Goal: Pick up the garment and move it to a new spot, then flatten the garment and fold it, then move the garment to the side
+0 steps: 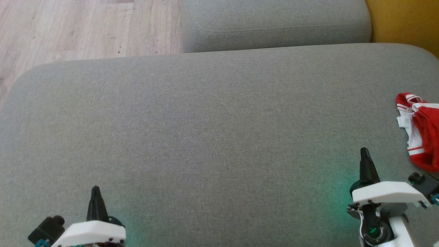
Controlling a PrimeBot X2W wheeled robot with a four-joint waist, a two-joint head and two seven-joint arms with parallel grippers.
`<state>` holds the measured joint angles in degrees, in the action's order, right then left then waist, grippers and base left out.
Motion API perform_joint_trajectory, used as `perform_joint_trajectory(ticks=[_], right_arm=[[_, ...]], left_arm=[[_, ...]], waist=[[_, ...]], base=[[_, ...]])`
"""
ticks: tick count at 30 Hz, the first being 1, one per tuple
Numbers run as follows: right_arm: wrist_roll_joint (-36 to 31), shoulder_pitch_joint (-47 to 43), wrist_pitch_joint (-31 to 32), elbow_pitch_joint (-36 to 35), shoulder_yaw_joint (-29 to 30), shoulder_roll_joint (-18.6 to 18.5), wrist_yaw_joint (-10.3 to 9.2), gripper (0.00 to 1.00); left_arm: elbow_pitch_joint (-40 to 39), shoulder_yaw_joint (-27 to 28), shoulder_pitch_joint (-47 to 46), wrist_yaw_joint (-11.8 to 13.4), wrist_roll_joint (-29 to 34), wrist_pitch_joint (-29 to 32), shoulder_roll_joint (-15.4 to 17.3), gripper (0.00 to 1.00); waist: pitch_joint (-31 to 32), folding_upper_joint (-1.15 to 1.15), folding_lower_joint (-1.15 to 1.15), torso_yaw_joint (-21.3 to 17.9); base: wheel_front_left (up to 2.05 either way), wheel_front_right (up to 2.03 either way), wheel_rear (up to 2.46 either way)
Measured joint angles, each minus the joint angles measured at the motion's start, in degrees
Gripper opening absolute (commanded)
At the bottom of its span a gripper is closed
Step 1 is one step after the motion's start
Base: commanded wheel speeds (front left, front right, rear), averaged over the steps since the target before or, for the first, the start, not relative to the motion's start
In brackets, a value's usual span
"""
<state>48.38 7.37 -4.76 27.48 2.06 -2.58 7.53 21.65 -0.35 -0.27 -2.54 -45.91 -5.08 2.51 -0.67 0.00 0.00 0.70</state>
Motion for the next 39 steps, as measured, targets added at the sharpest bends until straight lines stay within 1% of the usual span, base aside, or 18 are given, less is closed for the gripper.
perform_joint_trajectory(ticks=[13, 21, 29, 31, 39], right_arm=[[8.15, -0.99, 1.98, -2.07, 0.92, 0.00, 0.00, 0.00], [13.21, -1.10, 3.45, -3.37, 1.75, 0.00, 0.00, 0.00], [18.30, -1.11, 4.70, -4.68, 2.25, 0.00, 0.00, 0.00], [19.51, -1.13, 4.81, -4.94, 2.35, 0.00, 0.00, 0.00], [23.98, -1.16, 5.89, -6.09, 2.97, 0.00, 0.00, 0.00]], left_arm=[[-1.12, 0.54, -0.66, -0.58, -8.71, 2.12, -0.02, 0.00], [-1.64, 1.04, -0.70, -1.54, -14.01, 3.57, -0.02, 0.00], [-2.30, 2.07, -1.01, -1.60, -19.44, 4.92, -0.02, 0.00], [-2.44, 2.15, -1.09, -2.09, -20.80, 5.09, -0.02, 0.00], [-3.27, 2.40, -1.85, -2.57, -25.42, 6.31, -0.03, 0.00]], waist=[[0.09, 0.00, 0.00, -0.13], [0.15, 0.00, 0.00, -0.22], [0.21, 0.00, 0.00, -0.30], [0.22, 0.00, 0.00, -0.32], [0.27, 0.00, 0.00, -0.39]], base=[[0.00, 0.00, 0.00], [0.00, 0.00, 0.00], [0.00, 0.00, 0.00], [0.00, 0.00, 0.00], [0.00, 0.00, 0.00]])
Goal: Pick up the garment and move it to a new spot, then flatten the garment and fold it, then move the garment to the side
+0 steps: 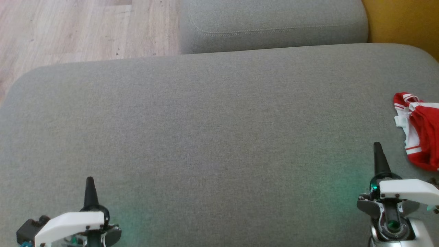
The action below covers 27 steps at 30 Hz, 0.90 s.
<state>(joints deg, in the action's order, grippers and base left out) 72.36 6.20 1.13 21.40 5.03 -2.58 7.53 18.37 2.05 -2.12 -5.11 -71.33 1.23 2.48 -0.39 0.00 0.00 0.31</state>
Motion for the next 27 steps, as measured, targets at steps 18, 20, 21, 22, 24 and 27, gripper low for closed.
perform_joint_trajectory(ticks=[18, 20, 21, 22, 24, 27], right_arm=[[11.40, -0.51, 3.01, -3.08, 1.40, 0.00, 0.00, 0.00], [12.59, -1.06, 3.27, -3.30, 1.55, 0.00, 0.00, 0.00], [13.19, -1.19, 3.48, -3.31, 1.66, 0.00, 0.00, 0.00], [13.85, -1.19, 3.56, -3.41, 1.79, 0.00, 0.00, 0.00], [15.14, -1.19, 4.02, -3.90, 2.04, 0.00, 0.00, 0.00], [16.95, -1.19, 4.48, -4.35, 2.35, 0.00, 0.00, 0.00]], left_arm=[[-1.08, 1.54, -0.15, -0.96, -12.10, 2.83, -0.01, 0.00], [-1.29, 1.66, -0.25, -1.01, -13.39, 3.32, -0.01, 0.00], [-1.35, 1.70, -0.29, -1.02, -14.01, 3.35, -0.01, 0.00], [-1.49, 1.75, -0.32, -1.07, -14.73, 3.60, -0.01, 0.00], [-1.77, 1.77, -0.48, -1.45, -16.15, 3.86, -0.02, 0.00], [-1.93, 1.90, -0.93, -1.52, -18.06, 4.34, -0.02, 0.00]], waist=[[0.13, 0.00, 0.00, -0.19], [0.14, 0.00, 0.00, -0.21], [0.15, 0.00, 0.00, -0.22], [0.16, 0.00, 0.00, -0.23], [0.17, 0.00, 0.00, -0.25], [0.19, 0.00, 0.00, -0.28]], base=[[0.00, 0.00, 0.00], [0.00, 0.00, 0.00], [0.00, 0.00, 0.00], [0.00, 0.00, 0.00], [0.00, 0.00, 0.00], [0.00, 0.00, 0.00]])
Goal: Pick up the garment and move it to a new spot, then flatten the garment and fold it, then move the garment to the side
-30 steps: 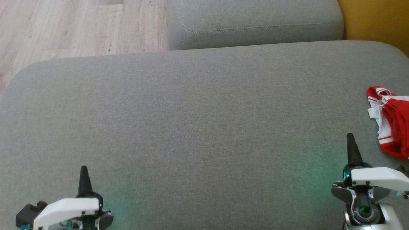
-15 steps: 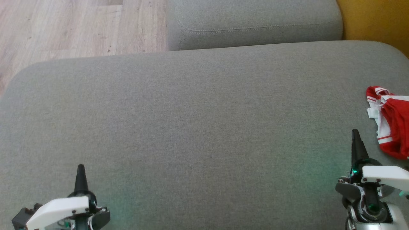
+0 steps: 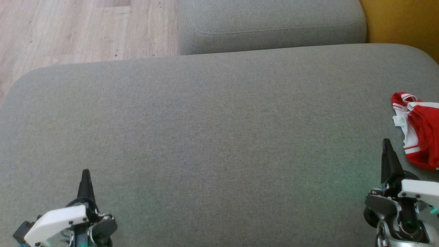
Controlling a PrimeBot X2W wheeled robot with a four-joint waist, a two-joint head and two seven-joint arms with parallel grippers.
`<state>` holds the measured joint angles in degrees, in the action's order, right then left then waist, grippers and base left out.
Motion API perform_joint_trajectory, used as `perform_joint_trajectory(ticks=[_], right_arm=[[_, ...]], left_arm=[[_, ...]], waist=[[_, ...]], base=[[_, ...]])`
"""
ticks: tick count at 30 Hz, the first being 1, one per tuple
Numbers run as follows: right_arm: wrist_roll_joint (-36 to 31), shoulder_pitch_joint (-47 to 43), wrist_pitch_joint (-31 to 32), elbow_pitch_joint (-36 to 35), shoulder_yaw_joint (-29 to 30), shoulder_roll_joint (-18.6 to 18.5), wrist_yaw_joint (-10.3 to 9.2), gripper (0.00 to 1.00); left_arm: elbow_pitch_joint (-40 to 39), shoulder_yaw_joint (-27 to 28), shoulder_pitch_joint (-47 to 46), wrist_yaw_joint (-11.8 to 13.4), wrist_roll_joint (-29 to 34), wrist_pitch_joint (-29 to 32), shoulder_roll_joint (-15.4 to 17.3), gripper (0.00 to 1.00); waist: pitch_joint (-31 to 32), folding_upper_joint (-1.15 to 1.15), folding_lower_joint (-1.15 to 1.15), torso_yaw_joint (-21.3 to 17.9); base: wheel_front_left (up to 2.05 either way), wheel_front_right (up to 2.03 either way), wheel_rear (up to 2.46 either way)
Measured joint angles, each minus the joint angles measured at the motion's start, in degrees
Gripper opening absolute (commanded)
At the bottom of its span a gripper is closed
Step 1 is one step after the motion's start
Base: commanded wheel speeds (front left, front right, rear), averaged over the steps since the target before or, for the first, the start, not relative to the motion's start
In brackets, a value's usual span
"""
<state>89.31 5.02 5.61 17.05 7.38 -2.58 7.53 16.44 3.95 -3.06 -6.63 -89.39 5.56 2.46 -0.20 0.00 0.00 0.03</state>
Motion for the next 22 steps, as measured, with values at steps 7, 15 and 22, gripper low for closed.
perform_joint_trajectory(ticks=[7, 15, 22], right_arm=[[2.45, 0.00, 0.48, -0.67, 0.30, 0.00, 0.00, 0.00], [2.45, 0.00, 0.48, -0.67, 0.30, 0.00, 0.00, 0.00], [2.45, 0.00, 0.48, -0.67, 0.30, 0.00, 0.00, 0.00]], left_arm=[[-0.29, 0.20, -0.32, -0.48, -2.48, 0.49, 0.00, 0.00], [-0.29, 0.21, -0.32, -0.48, -2.48, 0.49, 0.00, 0.00], [-0.29, 0.21, -0.32, -0.48, -2.48, 0.49, 0.00, 0.00]], waist=[[0.02, 0.00, 0.00, -0.03], [0.02, 0.00, 0.00, -0.03], [0.02, 0.00, 0.00, -0.03]], base=[[0.00, 0.00, 0.00], [0.00, 0.00, 0.00], [0.00, 0.00, 0.00]])
